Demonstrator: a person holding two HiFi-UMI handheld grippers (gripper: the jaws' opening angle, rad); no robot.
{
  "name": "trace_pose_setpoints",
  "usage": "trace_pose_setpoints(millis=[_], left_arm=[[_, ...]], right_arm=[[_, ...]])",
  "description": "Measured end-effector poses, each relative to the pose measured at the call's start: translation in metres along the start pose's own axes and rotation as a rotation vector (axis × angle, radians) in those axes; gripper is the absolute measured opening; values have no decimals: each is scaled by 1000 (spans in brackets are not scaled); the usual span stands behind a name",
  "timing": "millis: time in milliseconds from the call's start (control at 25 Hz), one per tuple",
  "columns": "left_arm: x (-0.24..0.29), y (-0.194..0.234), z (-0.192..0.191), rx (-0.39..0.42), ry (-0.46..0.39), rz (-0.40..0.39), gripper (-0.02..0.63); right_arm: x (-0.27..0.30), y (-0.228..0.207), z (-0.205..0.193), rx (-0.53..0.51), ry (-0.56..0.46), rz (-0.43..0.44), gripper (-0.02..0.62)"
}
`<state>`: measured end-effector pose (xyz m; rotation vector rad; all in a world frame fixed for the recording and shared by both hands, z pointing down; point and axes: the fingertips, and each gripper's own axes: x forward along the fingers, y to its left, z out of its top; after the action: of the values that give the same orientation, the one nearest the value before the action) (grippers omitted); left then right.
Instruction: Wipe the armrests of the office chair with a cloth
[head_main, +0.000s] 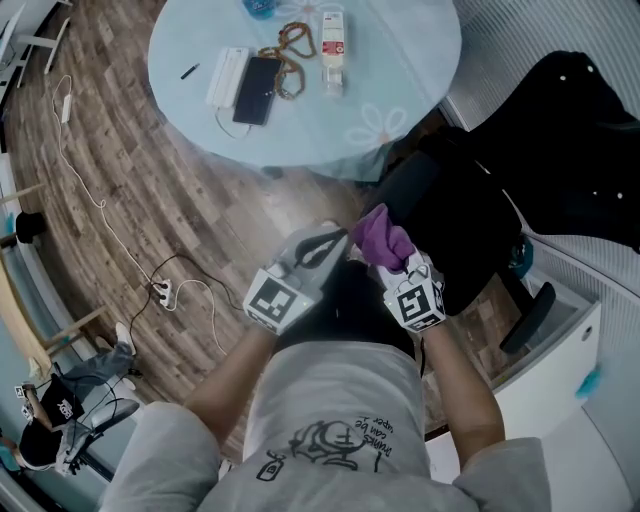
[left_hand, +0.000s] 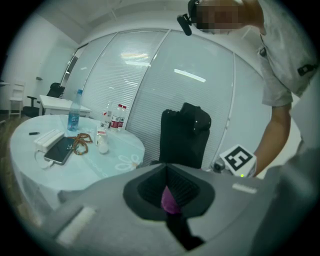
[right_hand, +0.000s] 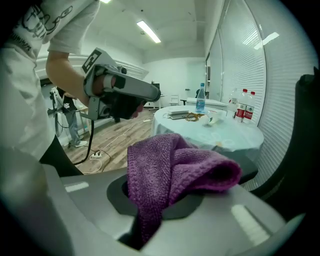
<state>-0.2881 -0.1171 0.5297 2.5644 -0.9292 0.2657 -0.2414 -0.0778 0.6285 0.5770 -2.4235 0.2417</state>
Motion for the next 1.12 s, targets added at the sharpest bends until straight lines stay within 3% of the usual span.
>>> trace_pose_setpoints(millis=[360, 560, 880, 1120], left_arm=[[-7, -6, 21, 11, -23, 5, 2], [-25, -9, 61, 17, -65, 29, 2], [-64, -30, 154, 2, -190, 66, 2], [-93, -55, 223, 57, -281, 92, 2]], right_arm=[[-11, -4, 16, 86, 5, -7, 38], [-37, -21, 85, 126, -98, -52, 38], [-107, -22, 209, 123, -291, -125, 40], [-165, -14, 279, 121, -379, -140, 40]])
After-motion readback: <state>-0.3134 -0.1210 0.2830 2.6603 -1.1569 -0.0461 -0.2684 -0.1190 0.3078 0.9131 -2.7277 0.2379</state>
